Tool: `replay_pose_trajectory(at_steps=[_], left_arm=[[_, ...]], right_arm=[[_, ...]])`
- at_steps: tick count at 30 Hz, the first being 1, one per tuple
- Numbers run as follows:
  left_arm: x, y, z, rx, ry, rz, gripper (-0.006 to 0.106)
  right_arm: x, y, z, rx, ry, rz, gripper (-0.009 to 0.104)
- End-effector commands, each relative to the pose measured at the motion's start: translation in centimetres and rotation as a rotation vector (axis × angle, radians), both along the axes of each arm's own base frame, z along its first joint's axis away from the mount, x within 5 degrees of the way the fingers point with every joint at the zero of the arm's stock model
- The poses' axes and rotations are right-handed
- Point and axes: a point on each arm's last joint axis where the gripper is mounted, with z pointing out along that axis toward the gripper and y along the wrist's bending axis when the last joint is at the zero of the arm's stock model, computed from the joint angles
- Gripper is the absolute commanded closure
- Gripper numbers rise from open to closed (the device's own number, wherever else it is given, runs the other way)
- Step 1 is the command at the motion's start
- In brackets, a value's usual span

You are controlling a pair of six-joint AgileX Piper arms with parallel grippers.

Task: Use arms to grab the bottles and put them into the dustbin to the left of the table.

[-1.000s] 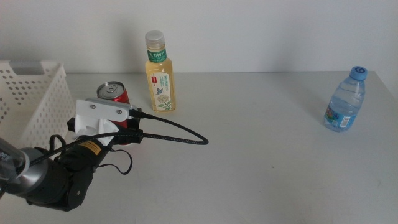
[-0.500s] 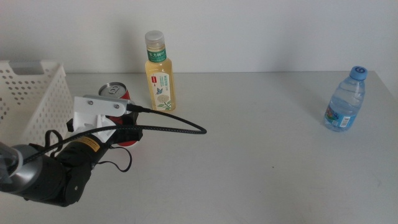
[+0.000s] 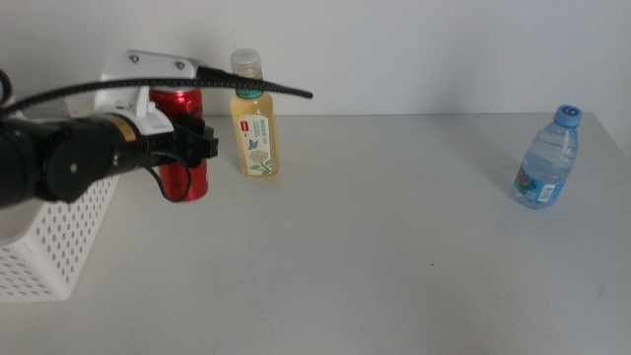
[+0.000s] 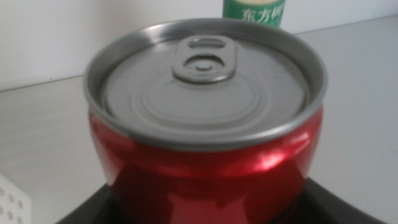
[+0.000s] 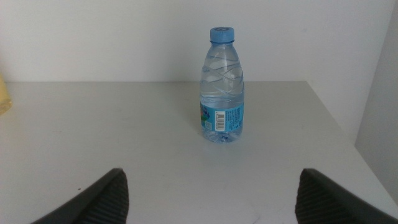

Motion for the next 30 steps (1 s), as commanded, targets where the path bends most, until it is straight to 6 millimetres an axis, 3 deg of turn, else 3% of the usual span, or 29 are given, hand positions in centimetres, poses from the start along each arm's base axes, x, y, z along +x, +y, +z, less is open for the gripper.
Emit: replay_pose_trajectory(at_steps=[1, 7, 11, 16, 21, 27, 30], left_arm=[[0.1, -0.2, 5.6, 0.025, -0.075, -0.022, 0.102], [0.8, 1.4, 10.9, 0.204, 0.174, -0.033, 0.102], [1.3, 4.8, 14.2, 0.243, 0.273, -0.022, 0.102], [1.4, 10.0, 16.1, 0.263, 0.38, 0.064, 0.102], [2.1, 14.4, 15.2, 0.253, 0.467, 0.152, 0.102], [3.8, 18.1, 11.4, 0.22, 0.6, 0.204, 0.102], [4.9, 18.8, 9.4, 0.194, 0.652, 0.201, 0.102]], right_arm=[[-0.2, 0.0, 1.2, -0.017, -0.112, -0.001, 0.001], [-0.2, 0.0, 1.2, -0.017, -0.112, -0.001, 0.001], [-0.2, 0.0, 1.2, -0.017, -0.112, -0.001, 0.001], [-0.2, 0.0, 1.2, -0.017, -0.112, -0.001, 0.001], [-0.2, 0.0, 1.2, -0.017, -0.112, -0.001, 0.001], [-0.2, 0.0, 1.2, -0.017, -0.112, -0.001, 0.001], [-0.2, 0.0, 1.2, -0.017, -0.112, -0.001, 0.001]])
